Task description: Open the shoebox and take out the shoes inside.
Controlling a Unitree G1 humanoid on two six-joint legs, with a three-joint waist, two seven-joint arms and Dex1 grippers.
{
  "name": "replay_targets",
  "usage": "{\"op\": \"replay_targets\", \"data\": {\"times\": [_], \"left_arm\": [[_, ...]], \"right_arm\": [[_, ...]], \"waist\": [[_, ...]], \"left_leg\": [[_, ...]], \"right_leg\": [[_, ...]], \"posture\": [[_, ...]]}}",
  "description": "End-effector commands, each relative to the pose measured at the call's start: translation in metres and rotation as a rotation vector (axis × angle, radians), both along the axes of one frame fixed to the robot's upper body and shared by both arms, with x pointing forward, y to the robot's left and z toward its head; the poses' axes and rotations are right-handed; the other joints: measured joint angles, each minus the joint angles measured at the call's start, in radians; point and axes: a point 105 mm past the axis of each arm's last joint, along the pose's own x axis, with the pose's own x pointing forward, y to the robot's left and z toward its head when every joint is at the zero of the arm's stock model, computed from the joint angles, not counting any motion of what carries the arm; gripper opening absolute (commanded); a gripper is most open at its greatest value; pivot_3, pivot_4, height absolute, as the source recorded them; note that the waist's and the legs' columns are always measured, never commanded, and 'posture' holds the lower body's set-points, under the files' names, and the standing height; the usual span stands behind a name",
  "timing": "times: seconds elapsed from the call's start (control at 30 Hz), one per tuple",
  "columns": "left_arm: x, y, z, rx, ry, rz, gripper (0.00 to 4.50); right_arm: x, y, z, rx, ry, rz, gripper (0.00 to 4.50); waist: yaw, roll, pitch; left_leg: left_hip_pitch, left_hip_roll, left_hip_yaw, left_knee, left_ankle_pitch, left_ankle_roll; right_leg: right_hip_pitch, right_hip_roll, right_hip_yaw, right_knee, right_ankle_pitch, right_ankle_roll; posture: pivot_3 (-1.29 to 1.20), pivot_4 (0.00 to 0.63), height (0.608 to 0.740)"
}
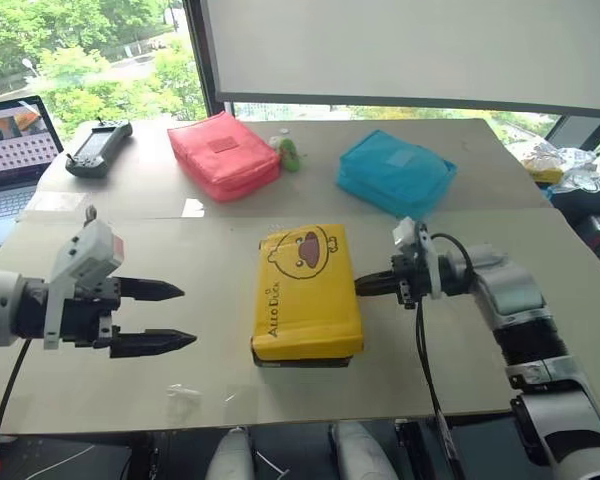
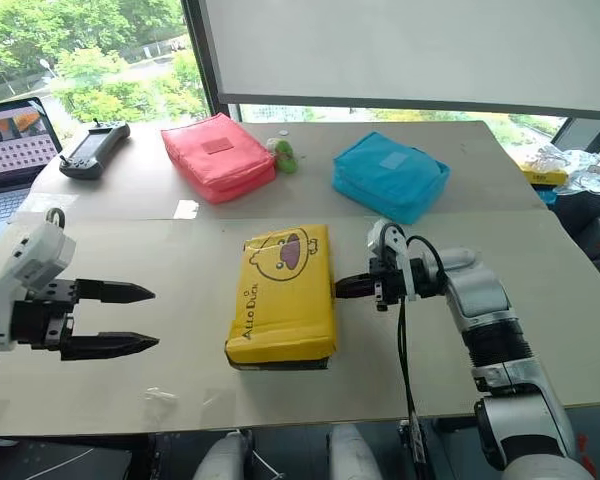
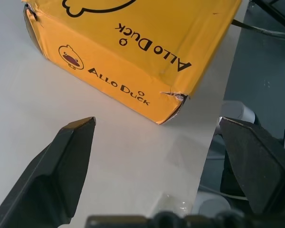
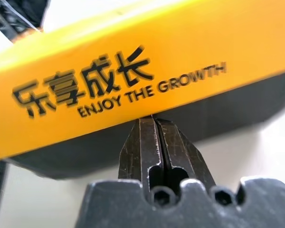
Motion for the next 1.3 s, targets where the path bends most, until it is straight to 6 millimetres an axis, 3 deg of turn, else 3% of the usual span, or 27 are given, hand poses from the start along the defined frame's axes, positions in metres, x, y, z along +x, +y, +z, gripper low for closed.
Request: {"op": "replay_targets", "data": {"times": [0.03,0.13,0.23,0.4,0.53,0.7,0.77,0.9,1.1,1.23,1.3], "left_arm": [[-0.002,0.006,0.023,0.006,-0.091,0.025,4.47],[-0.005,0.004,0.043,-0.061,-0.144,0.023,4.47],[-0.02,-0.002,0.072,-0.13,-0.189,-0.032,4.47],[-0.032,0.014,0.091,-0.017,-0.191,0.012,4.47],[-0.036,0.017,0.102,0.032,-0.203,0.016,4.47],[-0.035,0.011,0.082,0.04,-0.161,-0.022,4.47],[-0.03,0.01,0.065,0.067,-0.128,-0.04,4.5],[-0.012,0.011,0.041,0.113,-0.103,-0.074,4.5],[0.006,0.012,0.037,0.161,-0.126,-0.12,4.5],[0.013,0.009,0.033,0.173,-0.135,-0.144,4.5],[0.017,0.013,0.024,0.217,-0.14,-0.132,4.5]], "right_arm": [[-0.016,0.035,0.032,0.002,-0.155,0.118,0.0],[-0.021,0.073,0.048,0.053,-0.238,0.167,0.0],[-0.014,0.123,0.057,0.102,-0.332,0.153,0.0],[-0.011,0.16,0.05,0.109,-0.39,0.174,0.0],[-0.007,0.153,0.055,0.089,-0.394,0.196,0.0],[0.016,0.111,0.074,0.01,-0.428,0.11,0.0],[0.022,0.096,0.08,-0.027,-0.51,0.074,0.61],[0.016,0.079,0.069,-0.112,-0.478,0.1,1.86],[0.02,0.078,0.05,-0.235,-0.5,0.134,3.87],[0.033,0.082,0.037,-0.327,-0.522,0.127,3.87],[0.062,0.069,0.024,-0.502,-0.544,-0.074,3.87]], "waist": [[0.003,0.0,0.0],[0.001,0.0,0.0],[-0.003,0.0,0.0],[0.004,-0.001,0.001],[0.004,-0.001,0.001],[0.003,-0.001,0.001],[0.002,-0.001,0.001],[0.003,-0.001,0.001],[-0.003,-0.001,0.001],[0.001,-0.001,0.001],[-0.001,-0.001,0.001]], "left_leg": [[0.0,0.0,0.0,0.0,0.0,0.0],[0.0,0.0,0.0,0.001,0.0,0.0],[0.0,0.0,0.0,0.002,0.0,0.0],[-0.001,0.0,-0.001,0.0,0.0,-0.001],[-0.002,0.0,-0.002,-0.001,-0.001,-0.001],[-0.002,0.0,-0.001,-0.001,-0.001,-0.001],[-0.002,0.0,-0.001,-0.002,-0.001,-0.001],[-0.002,0.001,-0.001,-0.004,0.0,-0.001],[-0.004,0.005,0.0,-0.004,0.0,-0.001],[-0.005,0.009,0.0,-0.003,0.0,-0.001],[-0.005,0.01,0.001,-0.002,0.0,-0.001]], "right_leg": [[0.0,0.0,0.0,0.0,0.0,-0.001],[0.0,0.0,0.0,0.0,0.0,-0.001],[0.0,0.0,0.0,0.0,0.0,-0.001],[-0.004,0.0,-0.001,0.008,-0.001,0.004],[-0.004,0.0,-0.002,0.008,-0.003,0.002],[-0.006,0.0,-0.002,0.01,-0.003,0.002],[-0.007,0.0,-0.002,0.011,-0.003,0.002],[-0.009,0.001,-0.002,0.012,-0.004,0.0],[-0.012,0.006,-0.001,0.013,-0.003,-0.001],[-0.013,0.01,-0.001,0.013,-0.002,-0.003],[-0.013,0.011,-0.001,0.013,-0.002,-0.004]], "posture": [[0.0,0.15,0.74],[0.0,0.15,0.74],[0.0,0.15,0.74],[0.0,0.15,0.74],[0.0,0.15,0.74],[0.0,0.15,0.74],[0.0,0.15,0.74],[0.0,0.15,0.74],[0.0,0.15,0.74],[0.0,0.15,0.74],[0.0,0.15,0.74]]}}
